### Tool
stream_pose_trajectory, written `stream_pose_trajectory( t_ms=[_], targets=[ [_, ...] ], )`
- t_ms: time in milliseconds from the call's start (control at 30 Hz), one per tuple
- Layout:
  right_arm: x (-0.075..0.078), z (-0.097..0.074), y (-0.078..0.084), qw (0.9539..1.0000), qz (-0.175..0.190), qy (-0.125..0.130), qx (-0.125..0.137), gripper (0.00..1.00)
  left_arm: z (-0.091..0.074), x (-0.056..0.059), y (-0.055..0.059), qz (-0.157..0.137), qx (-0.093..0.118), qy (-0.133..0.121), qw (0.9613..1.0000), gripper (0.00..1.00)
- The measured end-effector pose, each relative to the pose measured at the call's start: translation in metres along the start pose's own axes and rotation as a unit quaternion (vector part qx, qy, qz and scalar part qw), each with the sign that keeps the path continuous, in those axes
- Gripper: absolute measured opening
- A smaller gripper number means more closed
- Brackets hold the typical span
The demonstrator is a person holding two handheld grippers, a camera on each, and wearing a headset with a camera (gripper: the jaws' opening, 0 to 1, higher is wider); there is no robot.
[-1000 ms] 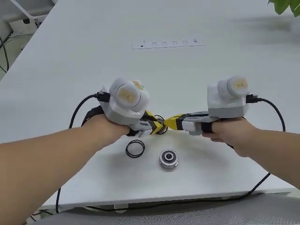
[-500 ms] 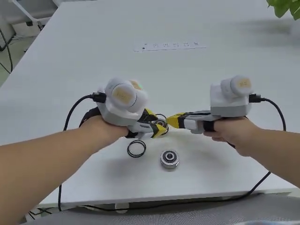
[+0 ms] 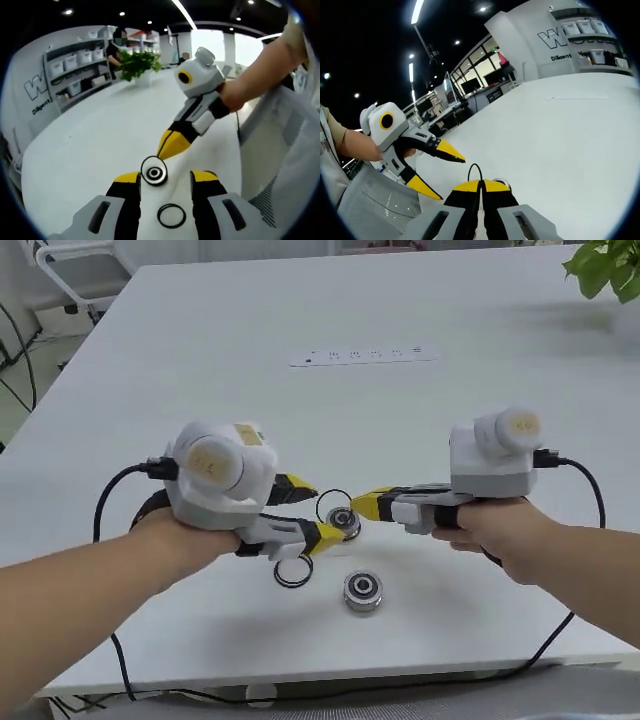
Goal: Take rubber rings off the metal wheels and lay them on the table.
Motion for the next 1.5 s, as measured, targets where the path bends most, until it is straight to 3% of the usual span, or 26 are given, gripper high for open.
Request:
stream_pose_trajectory(
  t_ms=[200,333,533,1000,1500],
  targets=[
    [-0.007,-0.001,0.0,1.0,0.003,-0.009,-0.002,0.0,-0.018,0.004,0.001,-0.005,0.013,-0.001,0.9999,0.47],
    [-0.01,-0.001,0.001,0.9999,0.002,-0.013,-0.006,0.0,-0.029,0.008,0.004,-0.013,0.022,0.002,0.9997,0.57],
    [-0.012,0.001,0.003,0.9998,0.002,-0.016,-0.013,0.0,-0.042,0.009,0.014,-0.019,0.025,-0.003,0.9995,0.6],
    [-0.027,0.023,0.016,0.998,0.007,-0.04,-0.048,0.0,-0.061,0.006,0.039,-0.022,0.012,-0.027,0.9993,0.67],
    [-0.032,0.044,0.031,0.9942,0.024,-0.055,-0.09,0.0,-0.073,0.006,0.051,-0.029,0.006,-0.033,0.999,0.7]
  ],
)
Point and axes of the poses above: the centre of the closed fingertips' face, and the gripper's own axes: z roughly forward along the fingers, x roughly to its right, y roughly out of its underside, the point moved 7 cm from there along -z, roughly backward along the fingers, and after that the axes turned 3 degrees about -x, right-handed, at the moved point
